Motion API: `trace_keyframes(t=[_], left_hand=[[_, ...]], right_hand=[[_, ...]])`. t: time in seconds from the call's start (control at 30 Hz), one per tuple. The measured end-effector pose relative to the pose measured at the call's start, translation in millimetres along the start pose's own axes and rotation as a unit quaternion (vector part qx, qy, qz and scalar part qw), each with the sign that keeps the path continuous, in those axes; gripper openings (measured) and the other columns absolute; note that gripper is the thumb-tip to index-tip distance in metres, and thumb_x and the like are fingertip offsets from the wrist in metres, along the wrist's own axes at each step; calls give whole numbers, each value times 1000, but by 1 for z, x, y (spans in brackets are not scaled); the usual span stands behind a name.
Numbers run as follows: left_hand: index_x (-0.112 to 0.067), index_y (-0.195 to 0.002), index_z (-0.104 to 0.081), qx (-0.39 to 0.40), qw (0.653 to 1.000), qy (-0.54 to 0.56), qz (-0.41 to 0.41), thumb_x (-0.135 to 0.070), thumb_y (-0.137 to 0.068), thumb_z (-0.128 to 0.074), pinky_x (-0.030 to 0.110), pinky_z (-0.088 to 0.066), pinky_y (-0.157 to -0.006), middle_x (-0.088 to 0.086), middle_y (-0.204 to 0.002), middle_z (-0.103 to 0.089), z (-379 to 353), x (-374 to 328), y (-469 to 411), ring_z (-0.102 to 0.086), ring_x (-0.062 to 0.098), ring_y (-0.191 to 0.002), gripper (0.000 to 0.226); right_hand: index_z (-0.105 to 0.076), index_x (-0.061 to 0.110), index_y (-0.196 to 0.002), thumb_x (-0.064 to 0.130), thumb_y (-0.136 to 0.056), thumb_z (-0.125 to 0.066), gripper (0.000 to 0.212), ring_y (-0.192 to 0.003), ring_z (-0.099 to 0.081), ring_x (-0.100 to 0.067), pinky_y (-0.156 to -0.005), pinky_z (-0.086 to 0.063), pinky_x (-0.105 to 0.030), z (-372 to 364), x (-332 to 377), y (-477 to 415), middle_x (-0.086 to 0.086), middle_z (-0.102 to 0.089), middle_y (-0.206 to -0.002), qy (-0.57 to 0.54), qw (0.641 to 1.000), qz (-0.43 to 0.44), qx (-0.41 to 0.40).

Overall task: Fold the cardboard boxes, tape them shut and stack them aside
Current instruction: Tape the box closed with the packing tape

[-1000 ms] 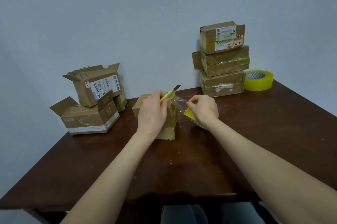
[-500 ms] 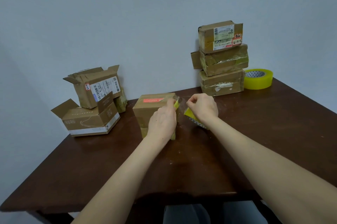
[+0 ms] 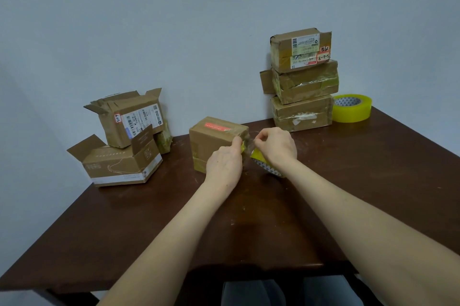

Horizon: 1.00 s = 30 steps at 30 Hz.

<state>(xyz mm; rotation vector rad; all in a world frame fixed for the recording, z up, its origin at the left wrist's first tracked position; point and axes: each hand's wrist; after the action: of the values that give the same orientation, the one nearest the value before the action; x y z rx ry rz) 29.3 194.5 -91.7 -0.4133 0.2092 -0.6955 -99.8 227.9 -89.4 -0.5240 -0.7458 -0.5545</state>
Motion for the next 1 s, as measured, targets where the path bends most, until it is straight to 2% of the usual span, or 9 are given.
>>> trace_keyframes(t=[0.23,0.33,0.5,0.67,0.73,0.8,0.9,1.0], left_hand=[[-11,-121,-42,3,1000,1,-1,-3,-96,-36,38,-40,-58,18,-87,-64,-2,-1,-5,-59,39,-77,27],[-9,-116,-41,33,999,-14,22,-3,-96,-33,38,-38,-58,19,-91,-63,-3,7,-4,-56,37,-77,23],[-12,-117,-46,26,998,63,18,-19,-101,-34,40,-48,-63,15,-92,-65,-7,14,2,-61,36,-80,21],[-13,-112,-50,123,987,100,22,-23,-99,-42,45,-52,-73,14,-98,-67,-32,0,9,-62,35,-86,19],[-14,-113,-53,138,986,91,20,-23,-98,-44,43,-51,-76,13,-104,-66,-39,-3,11,-61,32,-94,20],[-17,-111,-59,62,993,105,8,-24,-97,-47,38,-51,-78,4,-108,-66,-33,-8,4,-60,24,-100,20],[-21,-101,-67,-108,981,161,-24,-26,-92,-57,29,-46,-76,-4,-97,-65,-6,-23,-19,-59,17,-96,14],[-24,-96,-70,-141,978,147,-49,-32,-88,-61,25,-40,-74,-4,-94,-63,14,-40,-39,-54,15,-97,15]], right_hand=[[-73,26,-87,28,-90,-56,17,-91,-62,-23,-68,-43,-28,4,-2,0,0,-70,-97,-29,1000,-1,-4],[-74,24,-87,27,-90,-55,19,-83,-57,-20,-68,-42,-27,9,-4,0,1,-69,-93,-37,999,0,-12],[-73,23,-88,29,-91,-56,18,-81,-55,-14,-68,-42,-27,18,-17,-6,5,-66,-89,-60,998,-13,-25],[-67,26,-80,30,-88,-60,11,-86,-56,-15,-70,-38,-26,26,-20,-9,8,-62,-81,-114,992,-10,-45],[-68,25,-81,29,-88,-61,11,-86,-56,-14,-72,-38,-26,32,-23,-11,8,-61,-81,-138,989,-1,-48],[-70,22,-86,28,-89,-61,12,-85,-55,-12,-72,-37,-25,37,-26,-12,8,-61,-80,-147,988,13,-55],[-72,19,-90,27,-90,-61,14,-82,-55,-10,-70,-35,-23,43,-32,-12,8,-61,-79,-148,986,31,-69],[-73,19,-91,26,-91,-61,14,-79,-56,-10,-67,-34,-22,44,-34,-10,7,-62,-77,-138,986,39,-85]])
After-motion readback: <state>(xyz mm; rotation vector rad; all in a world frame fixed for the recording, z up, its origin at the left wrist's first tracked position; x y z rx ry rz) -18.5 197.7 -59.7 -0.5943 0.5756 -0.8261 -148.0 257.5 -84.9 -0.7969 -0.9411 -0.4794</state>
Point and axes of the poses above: each hand's wrist, its own y-axis away from the middle knuckle, its own z-axis out of the back of the hand, x = y × z
